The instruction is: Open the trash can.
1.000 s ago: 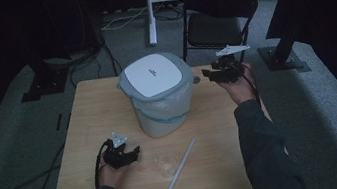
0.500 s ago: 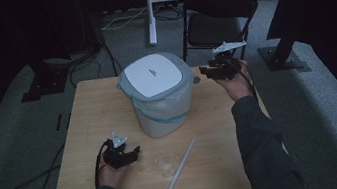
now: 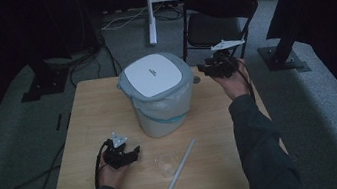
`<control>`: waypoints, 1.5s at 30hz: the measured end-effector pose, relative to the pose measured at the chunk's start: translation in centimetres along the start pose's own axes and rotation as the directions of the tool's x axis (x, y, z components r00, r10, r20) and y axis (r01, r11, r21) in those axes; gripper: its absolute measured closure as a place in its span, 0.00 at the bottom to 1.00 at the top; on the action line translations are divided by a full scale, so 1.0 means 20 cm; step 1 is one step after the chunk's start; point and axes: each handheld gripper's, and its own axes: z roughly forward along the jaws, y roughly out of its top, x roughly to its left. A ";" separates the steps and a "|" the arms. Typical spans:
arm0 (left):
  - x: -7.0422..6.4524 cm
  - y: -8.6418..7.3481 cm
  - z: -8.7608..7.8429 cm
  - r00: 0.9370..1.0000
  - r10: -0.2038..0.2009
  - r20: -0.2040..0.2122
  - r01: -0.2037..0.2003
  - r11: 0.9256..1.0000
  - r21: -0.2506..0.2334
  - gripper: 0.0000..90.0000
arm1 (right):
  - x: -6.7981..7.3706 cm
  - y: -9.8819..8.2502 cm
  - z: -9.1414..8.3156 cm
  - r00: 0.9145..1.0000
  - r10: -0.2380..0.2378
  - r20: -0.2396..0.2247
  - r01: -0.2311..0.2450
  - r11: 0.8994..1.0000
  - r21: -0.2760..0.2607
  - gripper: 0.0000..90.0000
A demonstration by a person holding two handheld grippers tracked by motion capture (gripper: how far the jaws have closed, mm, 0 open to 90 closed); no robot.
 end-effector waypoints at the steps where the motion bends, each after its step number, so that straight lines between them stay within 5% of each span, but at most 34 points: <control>1: 0.00 0.00 0.00 1.000 0.000 0.000 0.000 1.000 0.000 0.36 | 0.00 0.01 0.00 1.000 -0.002 -0.002 0.002 1.000 -0.001 0.62; 8: 0.00 0.00 0.00 1.000 0.000 0.000 0.000 1.000 0.000 0.36 | 0.03 0.05 -0.01 1.000 -0.017 -0.014 0.017 1.000 -0.014 0.69; 18: 0.00 0.00 0.00 1.000 0.000 0.000 0.000 1.000 0.000 0.36 | 0.06 0.07 0.01 0.999 -0.044 -0.030 0.043 0.999 -0.017 0.92; 19: 0.00 0.00 0.00 1.000 0.000 0.000 0.000 1.000 0.000 0.36 | 0.08 0.09 0.01 0.998 -0.058 -0.029 0.058 0.998 -0.008 0.99; 45: 0.00 0.00 0.00 1.000 0.000 0.001 0.000 1.000 0.000 0.36 | 0.20 0.19 0.10 0.995 -0.086 -0.057 0.085 0.996 -0.025 1.00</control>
